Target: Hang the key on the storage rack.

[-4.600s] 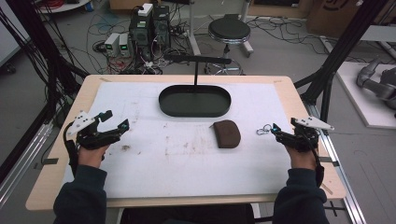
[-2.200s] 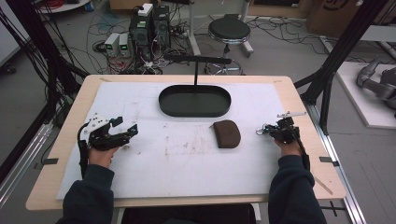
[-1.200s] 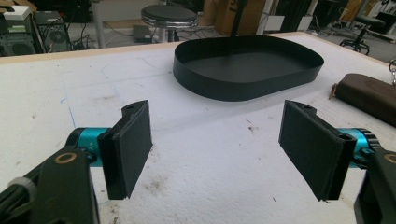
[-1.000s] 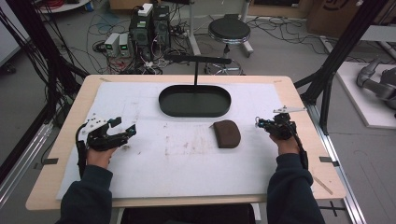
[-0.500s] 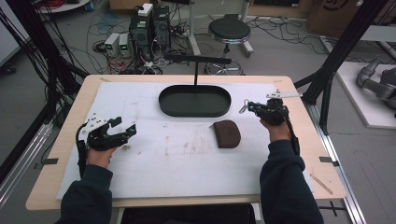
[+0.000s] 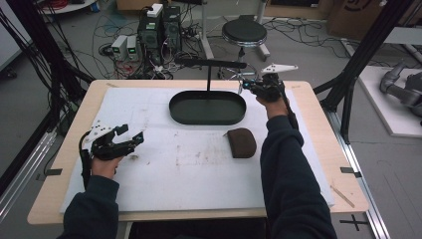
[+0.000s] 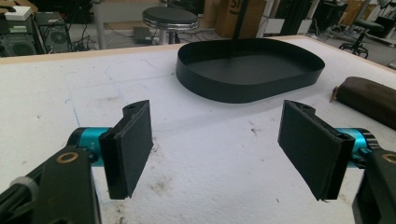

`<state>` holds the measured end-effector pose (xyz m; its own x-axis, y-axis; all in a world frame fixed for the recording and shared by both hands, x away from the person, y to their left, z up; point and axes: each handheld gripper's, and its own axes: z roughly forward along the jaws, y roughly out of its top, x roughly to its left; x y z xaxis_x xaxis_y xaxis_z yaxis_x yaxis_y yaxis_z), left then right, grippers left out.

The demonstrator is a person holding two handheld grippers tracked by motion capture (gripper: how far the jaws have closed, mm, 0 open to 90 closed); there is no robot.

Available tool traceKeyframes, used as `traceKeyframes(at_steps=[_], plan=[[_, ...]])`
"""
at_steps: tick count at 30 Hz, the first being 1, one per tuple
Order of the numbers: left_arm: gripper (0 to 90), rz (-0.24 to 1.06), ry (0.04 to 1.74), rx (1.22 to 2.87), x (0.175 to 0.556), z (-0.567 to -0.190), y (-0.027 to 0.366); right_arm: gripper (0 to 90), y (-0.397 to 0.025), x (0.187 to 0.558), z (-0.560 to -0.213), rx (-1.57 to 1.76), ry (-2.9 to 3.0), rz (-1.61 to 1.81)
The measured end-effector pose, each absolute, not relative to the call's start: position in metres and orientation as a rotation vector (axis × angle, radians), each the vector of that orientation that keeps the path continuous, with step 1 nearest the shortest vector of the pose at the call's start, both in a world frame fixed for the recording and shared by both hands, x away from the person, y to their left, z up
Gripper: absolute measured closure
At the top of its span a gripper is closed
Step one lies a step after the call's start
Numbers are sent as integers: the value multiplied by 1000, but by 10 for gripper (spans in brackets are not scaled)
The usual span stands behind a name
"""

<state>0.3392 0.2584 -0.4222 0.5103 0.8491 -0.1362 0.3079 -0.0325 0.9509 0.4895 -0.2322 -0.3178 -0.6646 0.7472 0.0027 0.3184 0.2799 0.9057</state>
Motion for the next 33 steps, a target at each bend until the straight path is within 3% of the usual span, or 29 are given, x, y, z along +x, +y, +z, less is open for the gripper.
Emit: traceKeyframes(at_steps=[9,25,26,28,30,31,32,33], plan=[[262,586,1016,1606,339,-422,259,900,-224,517,-324,1028,2088,1366],[263,590,1024,1598,339,-423,262,873,-225,530,-338,1142,1958,1330],[263,591,1023,1600,339,-423,262,855,-224,530,-339,1161,1961,1290],[263,593,1023,1600,338,-422,264,708,-229,530,-344,1206,1967,1289],[264,593,1025,1597,338,-422,264,699,-232,528,-344,1211,1946,1320],[264,593,1024,1597,338,-423,264,659,-235,525,-342,1217,1942,1334],[264,591,1023,1598,338,-423,264,563,-242,522,-338,1219,1947,1343],[264,591,1024,1597,338,-423,264,563,-242,522,-338,1219,1947,1343]])
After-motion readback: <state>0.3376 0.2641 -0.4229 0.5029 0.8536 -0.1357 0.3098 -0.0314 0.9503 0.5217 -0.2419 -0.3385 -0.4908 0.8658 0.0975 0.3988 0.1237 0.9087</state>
